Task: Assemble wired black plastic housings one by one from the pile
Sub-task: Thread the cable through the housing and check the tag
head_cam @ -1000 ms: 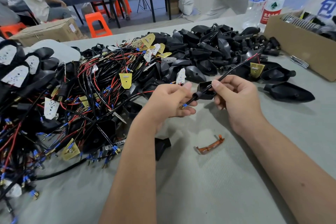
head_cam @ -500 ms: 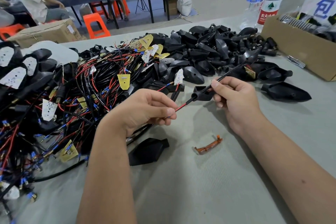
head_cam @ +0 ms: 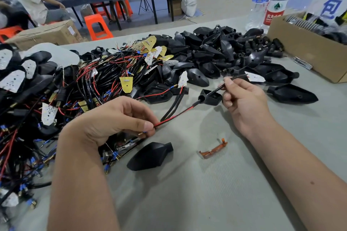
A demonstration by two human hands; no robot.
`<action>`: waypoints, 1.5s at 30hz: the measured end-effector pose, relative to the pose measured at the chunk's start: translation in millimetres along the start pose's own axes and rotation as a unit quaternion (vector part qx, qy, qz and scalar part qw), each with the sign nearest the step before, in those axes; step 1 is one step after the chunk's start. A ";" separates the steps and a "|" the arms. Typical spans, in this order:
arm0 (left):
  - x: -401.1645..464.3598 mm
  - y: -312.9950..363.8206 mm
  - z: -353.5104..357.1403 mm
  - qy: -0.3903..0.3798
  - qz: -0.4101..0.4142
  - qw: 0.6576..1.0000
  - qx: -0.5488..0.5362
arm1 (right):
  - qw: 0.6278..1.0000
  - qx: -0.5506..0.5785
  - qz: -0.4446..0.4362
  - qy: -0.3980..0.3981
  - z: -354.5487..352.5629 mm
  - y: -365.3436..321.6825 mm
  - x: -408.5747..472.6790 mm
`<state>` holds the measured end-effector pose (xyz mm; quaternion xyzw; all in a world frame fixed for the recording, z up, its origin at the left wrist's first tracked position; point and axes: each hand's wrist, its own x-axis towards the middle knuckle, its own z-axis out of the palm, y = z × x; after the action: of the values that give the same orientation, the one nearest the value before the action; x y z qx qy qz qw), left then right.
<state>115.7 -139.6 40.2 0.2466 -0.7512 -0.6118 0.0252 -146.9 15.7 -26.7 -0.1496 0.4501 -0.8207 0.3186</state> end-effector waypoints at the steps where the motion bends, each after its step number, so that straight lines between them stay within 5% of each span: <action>1: 2.4 2.8 4.0 -0.008 0.011 1.000 -0.019 | 1.000 0.012 0.005 0.000 -0.3 -0.5 0.5; 7: 43.2 23.6 48.5 0.061 -0.014 0.995 -0.073 | 0.999 0.024 0.020 -0.030 -0.3 -4.7 -0.9; 13: 67.3 27.4 80.9 0.002 -0.042 0.994 -0.097 | 0.996 -0.046 -0.015 -0.072 4.3 -3.5 -5.0; 19: 66.6 23.7 86.8 0.079 -0.042 0.991 -0.098 | 0.986 -0.132 -0.029 -0.096 5.2 1.9 -5.5; 28: 69.4 21.3 91.4 0.133 -0.027 0.979 -0.154 | 0.924 -0.340 -0.118 -0.127 5.4 14.5 -4.9; 35: 69.4 15.0 84.5 0.120 -0.022 0.979 -0.164 | 0.986 -0.150 -0.050 0.059 8.3 6.3 -2.7; 38: 68.2 14.9 82.9 0.122 -0.019 0.979 -0.160 | 0.982 -0.172 -0.058 0.046 8.6 8.1 -2.0; 45: 71.1 15.4 87.0 0.132 0.006 0.976 -0.176 | 0.879 -0.424 -0.195 -0.093 14.5 14.1 -13.2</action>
<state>18.5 -87.2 14.0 0.3128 -0.6234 -0.6960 0.1708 -123.8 9.5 -29.9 -0.4308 0.6852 -0.5790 0.0983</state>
